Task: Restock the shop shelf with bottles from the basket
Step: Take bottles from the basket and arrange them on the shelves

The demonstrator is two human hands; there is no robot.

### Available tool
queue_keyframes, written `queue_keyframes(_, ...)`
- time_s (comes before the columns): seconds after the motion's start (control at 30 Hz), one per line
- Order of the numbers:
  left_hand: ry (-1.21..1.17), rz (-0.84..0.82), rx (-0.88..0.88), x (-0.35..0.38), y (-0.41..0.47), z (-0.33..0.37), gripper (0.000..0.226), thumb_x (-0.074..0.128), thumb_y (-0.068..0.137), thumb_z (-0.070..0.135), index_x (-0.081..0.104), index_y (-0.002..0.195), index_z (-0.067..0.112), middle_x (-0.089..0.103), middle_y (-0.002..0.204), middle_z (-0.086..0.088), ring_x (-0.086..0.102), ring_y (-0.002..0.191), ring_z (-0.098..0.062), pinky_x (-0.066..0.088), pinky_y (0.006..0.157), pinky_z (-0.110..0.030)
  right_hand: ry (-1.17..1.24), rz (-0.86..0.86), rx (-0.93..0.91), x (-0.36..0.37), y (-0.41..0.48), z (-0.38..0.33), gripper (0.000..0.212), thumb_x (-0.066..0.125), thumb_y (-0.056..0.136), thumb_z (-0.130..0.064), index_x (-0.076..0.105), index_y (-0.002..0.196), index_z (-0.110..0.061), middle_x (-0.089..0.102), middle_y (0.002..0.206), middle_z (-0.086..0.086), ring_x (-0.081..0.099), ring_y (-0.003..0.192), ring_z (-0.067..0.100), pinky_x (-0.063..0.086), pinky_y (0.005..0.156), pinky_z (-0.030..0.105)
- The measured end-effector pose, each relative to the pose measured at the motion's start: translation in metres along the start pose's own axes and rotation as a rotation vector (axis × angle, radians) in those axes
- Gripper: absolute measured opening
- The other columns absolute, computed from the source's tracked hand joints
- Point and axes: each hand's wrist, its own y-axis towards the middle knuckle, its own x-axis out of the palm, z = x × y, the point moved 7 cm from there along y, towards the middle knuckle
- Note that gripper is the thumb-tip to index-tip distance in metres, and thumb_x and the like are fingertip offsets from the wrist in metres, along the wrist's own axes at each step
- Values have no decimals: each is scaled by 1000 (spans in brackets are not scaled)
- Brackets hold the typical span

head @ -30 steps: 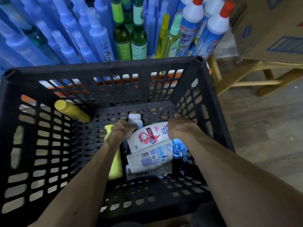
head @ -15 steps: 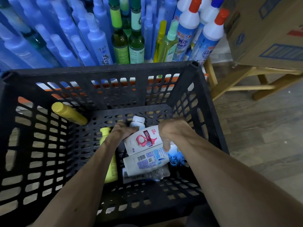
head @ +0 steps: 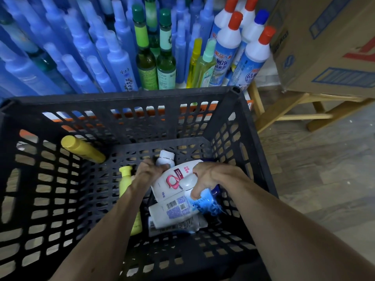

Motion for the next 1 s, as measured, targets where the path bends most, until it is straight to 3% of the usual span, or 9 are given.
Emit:
queue_keyframes(0.1, -59, 2, 69, -8, -7, 2, 29, 75, 79, 30, 66, 95, 7, 68, 88, -9, 67, 81, -24, 53, 72, -32, 198, 92, -73, -4, 0, 0, 40, 82, 67, -33, 57, 96, -19, 62, 95, 0, 60, 81, 17, 48, 66, 29)
queue_keyframes(0.17, -118, 28, 149, -22, -14, 7, 23, 75, 81, 22, 63, 81, 3, 60, 68, -7, 58, 55, -12, 45, 55, -26, 351, 183, -118, -13, -3, -1, 37, 82, 70, -32, 62, 97, -19, 68, 95, -1, 66, 86, 18, 51, 72, 31)
queue_keyframes(0.23, -140, 57, 224, -41, -25, 18, 19, 74, 81, 17, 62, 77, 2, 54, 58, -3, 48, 46, -7, 38, 43, -21, 536, 279, -146, -22, -7, -1, 40, 83, 68, -33, 64, 102, -20, 72, 97, -2, 69, 88, 16, 56, 83, 35)
queue_keyframes(0.37, -32, 89, 354, -87, -58, 56, 18, 74, 81, 22, 62, 88, 11, 60, 74, 0, 56, 68, -14, 42, 52, -20, 777, 453, -229, -39, -27, -8, 58, 83, 53, -44, 64, 103, -20, 73, 100, -2, 70, 92, 16, 56, 89, 41)
queue_keyframes(0.5, -125, 145, 439, -151, -121, 100, 9, 72, 83, 17, 64, 86, 15, 62, 68, 10, 58, 54, 4, 42, 47, -7, 891, 570, -298, -61, -93, -30, 36, 83, 77, -20, 59, 103, -15, 69, 106, 4, 66, 94, 17, 51, 70, 22)
queue_keyframes(0.67, -229, 121, 441, -225, -240, 163, 10, 69, 85, 7, 65, 93, 8, 63, 56, 18, 58, 51, 10, 42, 45, -5, 940, 633, -376, -110, -223, -55, 33, 81, 80, -20, 58, 103, -17, 65, 97, -4, 61, 89, 12, 44, 59, 7)
queue_keyframes(0.77, -228, 88, 398, -272, -317, 203, 22, 71, 84, 17, 67, 102, 5, 67, 79, 5, 60, 70, -4, 45, 51, -6, 968, 656, -413, -148, -320, -66, 31, 81, 80, -19, 59, 101, -20, 64, 95, -12, 61, 87, 6, 45, 62, 5)
queue_keyframes(0.87, -255, 63, 382, -326, -402, 253, 20, 72, 83, 22, 67, 96, 7, 67, 83, -1, 60, 79, -16, 43, 53, -9, 938, 672, -436, -189, -431, -80, 38, 80, 81, -29, 61, 112, -19, 67, 105, -9, 63, 96, 7, 49, 75, 13)
queue_keyframes(1.0, -227, 52, 404, -398, -521, 333, 16, 70, 85, 23, 69, 90, 9, 62, 63, 10, 55, 60, -5, 39, 49, -10, 919, 691, -473, -248, -573, -98, 41, 81, 79, -30, 63, 115, -20, 70, 111, -7, 66, 103, 12, 54, 87, 29)
